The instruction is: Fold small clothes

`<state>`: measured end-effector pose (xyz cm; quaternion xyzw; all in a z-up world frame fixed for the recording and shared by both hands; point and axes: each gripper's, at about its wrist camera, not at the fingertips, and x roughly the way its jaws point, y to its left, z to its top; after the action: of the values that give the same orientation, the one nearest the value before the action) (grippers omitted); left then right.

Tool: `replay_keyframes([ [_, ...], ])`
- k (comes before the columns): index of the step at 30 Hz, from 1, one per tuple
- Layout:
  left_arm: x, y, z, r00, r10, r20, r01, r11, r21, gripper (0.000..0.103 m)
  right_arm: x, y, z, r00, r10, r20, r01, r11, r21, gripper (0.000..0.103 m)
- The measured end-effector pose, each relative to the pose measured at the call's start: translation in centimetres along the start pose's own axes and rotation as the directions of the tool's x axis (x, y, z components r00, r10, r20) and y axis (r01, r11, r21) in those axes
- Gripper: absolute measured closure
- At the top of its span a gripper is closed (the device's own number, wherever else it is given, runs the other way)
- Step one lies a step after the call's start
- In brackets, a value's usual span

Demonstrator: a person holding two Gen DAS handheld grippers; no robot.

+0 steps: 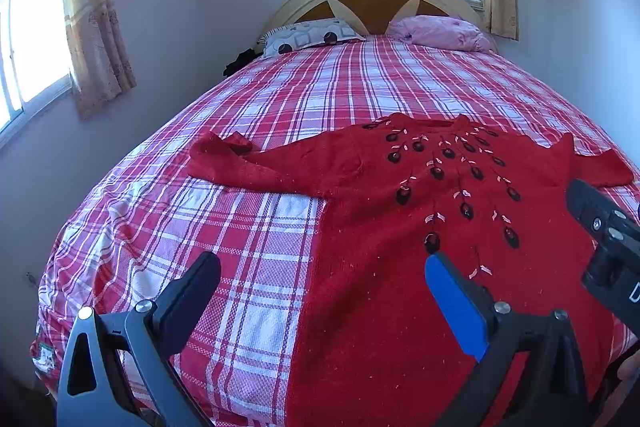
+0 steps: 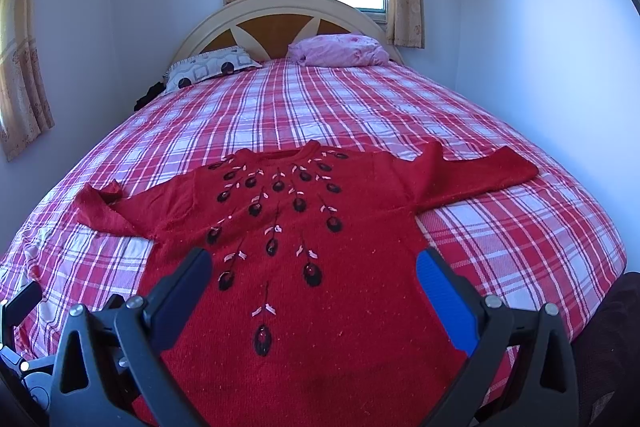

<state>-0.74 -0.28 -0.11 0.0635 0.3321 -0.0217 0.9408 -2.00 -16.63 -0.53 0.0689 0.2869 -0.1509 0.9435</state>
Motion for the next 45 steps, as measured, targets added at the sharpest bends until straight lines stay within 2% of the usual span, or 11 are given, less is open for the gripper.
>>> replay_keyframes([
  [33,0.5,-0.4,-0.4,1.0,-0.008,-0.016,0.008,1.0,0.016,0.001,0.4,-0.1,-0.5,1.0,-0.005,-0.008,0.005,1.0,0.006,0.0],
  [45,1.8,-0.7,-0.4,0.999,-0.029,-0.028,0.03,0.999,0.028,0.001,1.4,-1.8,-0.1,1.0,-0.022,-0.013,0.022,1.0,0.004,0.0],
])
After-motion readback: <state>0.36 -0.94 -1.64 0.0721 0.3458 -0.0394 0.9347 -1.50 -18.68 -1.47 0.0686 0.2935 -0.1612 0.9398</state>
